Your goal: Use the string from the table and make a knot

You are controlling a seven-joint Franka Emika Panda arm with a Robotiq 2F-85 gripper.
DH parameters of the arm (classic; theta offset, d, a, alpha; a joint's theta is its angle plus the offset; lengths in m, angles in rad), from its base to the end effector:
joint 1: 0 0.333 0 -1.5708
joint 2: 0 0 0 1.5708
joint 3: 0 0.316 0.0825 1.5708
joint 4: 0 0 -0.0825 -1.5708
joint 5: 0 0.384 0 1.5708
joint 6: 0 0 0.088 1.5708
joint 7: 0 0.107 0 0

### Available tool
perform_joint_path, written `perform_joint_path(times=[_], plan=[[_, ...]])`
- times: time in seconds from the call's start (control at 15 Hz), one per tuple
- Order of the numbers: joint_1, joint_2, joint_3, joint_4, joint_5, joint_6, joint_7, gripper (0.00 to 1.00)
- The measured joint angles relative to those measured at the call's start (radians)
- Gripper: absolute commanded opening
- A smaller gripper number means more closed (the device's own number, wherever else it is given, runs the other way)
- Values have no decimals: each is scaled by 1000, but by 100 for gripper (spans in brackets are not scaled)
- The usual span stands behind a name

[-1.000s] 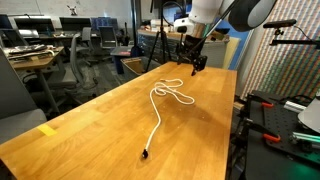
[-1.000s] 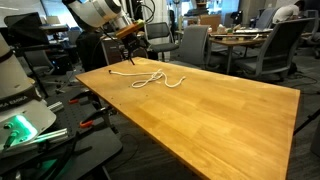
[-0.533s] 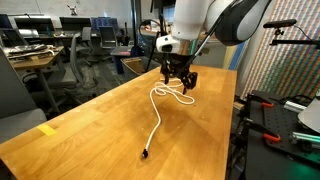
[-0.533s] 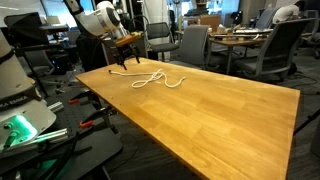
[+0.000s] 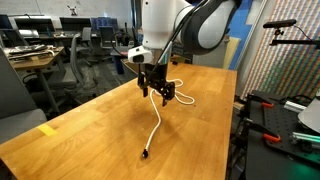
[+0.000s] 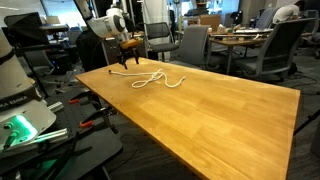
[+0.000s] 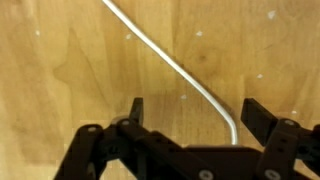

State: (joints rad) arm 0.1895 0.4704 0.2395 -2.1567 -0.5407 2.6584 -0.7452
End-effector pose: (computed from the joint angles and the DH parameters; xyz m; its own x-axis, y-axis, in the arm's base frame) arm 0.5095 0.2509 0.1864 -0.0422 0.9950 -0.0907 0.9886 0.0548 0.1405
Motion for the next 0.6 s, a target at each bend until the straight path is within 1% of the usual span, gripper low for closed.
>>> perform_joint_path(times=[0.07, 0.2, 0.27, 0.33, 0.4, 0.47, 0.6], plan=[[5, 15, -15, 20, -15, 4, 0, 100], [10, 49, -45, 51, -47, 9, 0, 96], [10, 66, -57, 62, -54, 13, 0, 96], [10, 84, -66, 72, -61, 17, 0, 93], [10, 102, -74, 81, -66, 22, 0, 87], [10, 118, -80, 90, -71, 30, 0, 75], [10, 149, -92, 110, -83, 51, 0, 61]])
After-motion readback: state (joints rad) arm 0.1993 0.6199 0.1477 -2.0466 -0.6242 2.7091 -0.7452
